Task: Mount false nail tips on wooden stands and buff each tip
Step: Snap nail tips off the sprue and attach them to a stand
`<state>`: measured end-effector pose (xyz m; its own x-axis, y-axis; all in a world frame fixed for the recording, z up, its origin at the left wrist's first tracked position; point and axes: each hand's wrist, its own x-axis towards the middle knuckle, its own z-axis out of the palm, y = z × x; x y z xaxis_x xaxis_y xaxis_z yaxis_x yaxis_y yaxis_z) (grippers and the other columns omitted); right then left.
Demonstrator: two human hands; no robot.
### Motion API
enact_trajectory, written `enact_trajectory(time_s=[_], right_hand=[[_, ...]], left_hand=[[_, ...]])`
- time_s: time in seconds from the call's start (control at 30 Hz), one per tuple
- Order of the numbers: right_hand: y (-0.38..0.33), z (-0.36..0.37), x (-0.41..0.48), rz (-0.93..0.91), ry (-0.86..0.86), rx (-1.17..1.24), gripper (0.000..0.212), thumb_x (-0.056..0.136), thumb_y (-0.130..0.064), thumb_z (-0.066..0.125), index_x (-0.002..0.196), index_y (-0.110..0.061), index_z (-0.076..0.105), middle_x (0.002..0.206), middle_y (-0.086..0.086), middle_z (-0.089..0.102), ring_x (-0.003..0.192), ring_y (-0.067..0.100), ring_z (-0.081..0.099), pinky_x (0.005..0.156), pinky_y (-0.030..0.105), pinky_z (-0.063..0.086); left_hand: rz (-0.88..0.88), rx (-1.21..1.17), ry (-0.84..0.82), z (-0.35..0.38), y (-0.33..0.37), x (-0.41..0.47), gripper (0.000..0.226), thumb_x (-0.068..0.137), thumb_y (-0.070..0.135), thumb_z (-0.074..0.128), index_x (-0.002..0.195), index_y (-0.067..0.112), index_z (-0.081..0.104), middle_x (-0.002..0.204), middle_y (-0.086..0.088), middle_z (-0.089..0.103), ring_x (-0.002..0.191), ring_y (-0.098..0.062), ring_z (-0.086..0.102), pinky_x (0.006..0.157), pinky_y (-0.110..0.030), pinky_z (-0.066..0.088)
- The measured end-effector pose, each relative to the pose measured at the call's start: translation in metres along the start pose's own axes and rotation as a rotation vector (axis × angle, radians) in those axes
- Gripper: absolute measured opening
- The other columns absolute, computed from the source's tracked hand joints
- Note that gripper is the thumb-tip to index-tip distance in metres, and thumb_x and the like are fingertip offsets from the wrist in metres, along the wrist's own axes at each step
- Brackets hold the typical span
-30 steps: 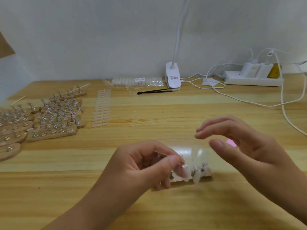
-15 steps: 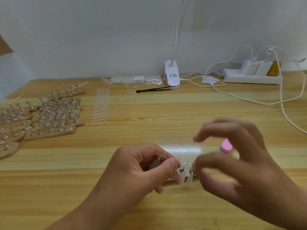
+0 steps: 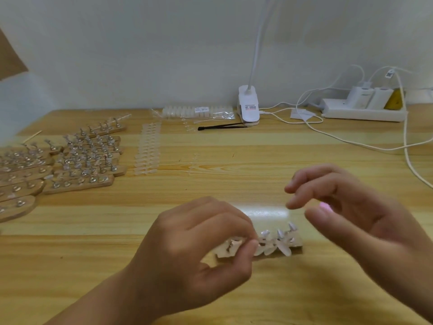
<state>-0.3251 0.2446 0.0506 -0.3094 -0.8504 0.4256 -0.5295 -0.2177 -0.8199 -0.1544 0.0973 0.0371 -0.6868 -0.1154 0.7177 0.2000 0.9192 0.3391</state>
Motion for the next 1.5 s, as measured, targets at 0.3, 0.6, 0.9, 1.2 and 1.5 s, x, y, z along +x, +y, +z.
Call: enact_trajectory(time_s=[0.3,0.6,0.9,1.2,1.5], right_hand=[[0.001,0.012,-0.005,-0.186,-0.016,-0.433,0.011,0.084,-0.043,0.063,0.083,-0.035,0.07,0.114,-0.014,0.06,0.116,0.015,0.052,0.101,0.034,0.034],[0.007,-0.006,0.006,0.239,-0.106,0.523,0.035,0.067,-0.054,0.078,0.08,-0.021,0.078,0.111,0.0,0.071,0.113,0.012,0.064,0.089,0.031,0.055],[0.012,-0.003,0.0,-0.131,0.047,-0.27,0.018,0.083,-0.038,0.065,0.099,-0.041,0.074,0.122,-0.007,0.06,0.119,0.023,0.056,0.086,0.034,0.048],[0.009,-0.003,0.001,-0.091,0.066,-0.23,0.013,0.085,-0.04,0.062,0.089,-0.04,0.074,0.118,-0.006,0.061,0.118,0.019,0.057,0.085,0.036,0.045],[0.009,-0.004,0.001,-0.102,0.062,-0.312,0.007,0.082,-0.041,0.061,0.081,-0.038,0.067,0.119,-0.011,0.058,0.118,0.017,0.055,0.08,0.022,0.045]], left_hand=[[-0.137,-0.075,-0.059,0.002,0.004,-0.001,0.012,0.084,0.02,0.066,0.078,0.012,0.073,0.077,0.007,0.069,0.071,-0.01,0.065,0.061,-0.027,0.051],[-0.142,-0.362,-0.208,-0.005,0.008,0.001,0.01,0.088,0.017,0.065,0.081,0.015,0.072,0.106,0.009,0.073,0.082,-0.011,0.068,0.07,-0.026,0.054],[-0.752,-1.667,-0.334,-0.009,-0.001,0.009,0.012,0.084,0.022,0.067,0.079,0.011,0.067,0.123,-0.042,0.039,0.084,-0.016,0.067,0.072,-0.019,0.052],[-0.809,-1.638,-0.327,-0.008,0.0,0.01,0.015,0.084,0.023,0.068,0.08,0.009,0.066,0.091,-0.018,0.064,0.082,-0.015,0.068,0.071,-0.019,0.052],[-0.8,-1.589,-0.371,-0.007,0.0,0.009,0.015,0.082,0.027,0.069,0.078,0.013,0.068,0.099,-0.025,0.065,0.09,-0.012,0.069,0.07,-0.02,0.051]])
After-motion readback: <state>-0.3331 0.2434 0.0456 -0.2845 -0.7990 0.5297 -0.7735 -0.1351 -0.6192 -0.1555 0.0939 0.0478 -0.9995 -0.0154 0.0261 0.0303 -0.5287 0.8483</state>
